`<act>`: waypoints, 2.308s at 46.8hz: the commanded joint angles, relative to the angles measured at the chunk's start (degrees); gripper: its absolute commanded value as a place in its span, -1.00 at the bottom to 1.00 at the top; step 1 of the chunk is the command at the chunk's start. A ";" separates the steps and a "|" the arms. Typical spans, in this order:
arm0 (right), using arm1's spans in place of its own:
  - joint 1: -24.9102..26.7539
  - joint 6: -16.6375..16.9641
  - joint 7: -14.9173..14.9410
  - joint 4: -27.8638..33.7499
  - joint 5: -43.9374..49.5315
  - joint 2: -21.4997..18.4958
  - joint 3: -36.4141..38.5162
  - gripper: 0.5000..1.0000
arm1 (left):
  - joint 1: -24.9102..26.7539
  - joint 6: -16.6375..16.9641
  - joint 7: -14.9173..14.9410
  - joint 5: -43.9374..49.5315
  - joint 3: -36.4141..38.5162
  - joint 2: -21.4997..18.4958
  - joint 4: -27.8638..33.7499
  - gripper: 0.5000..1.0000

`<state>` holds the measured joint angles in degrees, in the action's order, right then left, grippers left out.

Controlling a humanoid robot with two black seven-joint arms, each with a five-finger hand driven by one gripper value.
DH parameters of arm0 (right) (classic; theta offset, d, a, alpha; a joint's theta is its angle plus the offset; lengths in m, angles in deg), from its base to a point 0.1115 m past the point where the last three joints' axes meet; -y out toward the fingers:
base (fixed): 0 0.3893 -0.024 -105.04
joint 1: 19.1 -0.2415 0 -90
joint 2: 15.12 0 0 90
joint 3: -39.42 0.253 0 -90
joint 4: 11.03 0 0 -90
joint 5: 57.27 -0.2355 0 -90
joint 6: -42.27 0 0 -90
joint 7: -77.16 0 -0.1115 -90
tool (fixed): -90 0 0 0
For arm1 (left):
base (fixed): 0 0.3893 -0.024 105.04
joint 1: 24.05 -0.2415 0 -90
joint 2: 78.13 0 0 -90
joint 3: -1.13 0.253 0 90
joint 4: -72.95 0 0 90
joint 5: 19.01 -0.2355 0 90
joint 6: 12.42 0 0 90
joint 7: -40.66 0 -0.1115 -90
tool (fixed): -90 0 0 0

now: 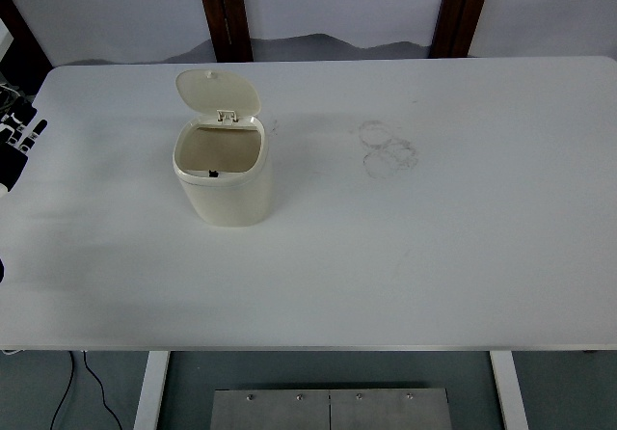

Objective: Close trash bin

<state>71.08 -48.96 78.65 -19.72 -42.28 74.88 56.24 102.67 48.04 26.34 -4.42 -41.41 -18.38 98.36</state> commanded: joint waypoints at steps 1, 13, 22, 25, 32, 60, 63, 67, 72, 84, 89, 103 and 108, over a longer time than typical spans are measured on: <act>0.00 0.00 0.00 -0.01 0.04 0.00 -0.03 0.97 | 0.55 0.00 -0.01 0.00 0.09 -0.07 -0.01 1.00; 0.00 0.00 0.00 -0.01 -0.05 0.00 -0.03 0.97 | 1.43 0.36 0.08 -0.26 0.18 -0.07 -0.10 1.00; 0.00 0.00 0.00 -0.01 -0.05 0.00 -0.03 0.97 | 3.01 0.71 0.08 -5.62 0.18 -0.25 -0.01 1.00; 0.00 0.00 0.00 -0.01 -0.05 0.00 -0.03 0.97 | 4.76 0.79 0.16 -5.98 0.18 -1.90 -0.01 1.00; 0.00 0.00 0.00 -0.01 0.04 0.00 -0.03 0.97 | 8.81 0.88 0.60 -7.03 1.05 -4.73 0.16 1.00; 0.00 0.00 0.00 -0.01 -0.05 0.00 -0.03 0.97 | 35.44 1.23 4.38 -13.97 34.71 -11.94 9.12 1.00; 0.00 0.00 0.00 -0.01 0.04 0.00 -0.03 0.97 | 38.16 1.59 5.08 -13.97 38.05 -12.02 11.06 1.00; 0.00 0.00 0.00 -0.01 0.04 0.00 -0.03 0.97 | 41.59 1.76 6.49 -14.24 42.35 -12.11 13.17 1.00; 0.00 0.09 0.00 -0.01 -0.05 0.00 -0.03 0.97 | 45.98 1.76 8.16 -14.94 46.93 -11.59 15.72 1.00; 0.00 0.09 0.00 -0.01 0.04 0.00 -0.03 0.97 | 55.83 1.15 10.80 -16.44 58.79 -6.84 19.06 1.00; 0.00 0.00 0.00 -0.01 0.04 0.00 -0.03 0.97 | 58.21 0.71 11.24 -17.75 61.96 -5.44 21.08 1.00; 0.00 0.00 0.00 -0.01 -0.05 0.00 -0.03 0.97 | 59.44 -2.10 15.28 -24.52 63.11 -2.80 25.56 1.00; 0.00 0.00 0.00 -0.01 -0.05 0.00 -0.03 0.97 | 59.70 -2.81 17.04 -24.87 63.11 -2.45 27.06 1.00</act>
<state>71.08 -48.96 78.66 -19.73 -42.29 74.88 56.21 162.16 45.49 42.44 -29.17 21.70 -21.05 124.62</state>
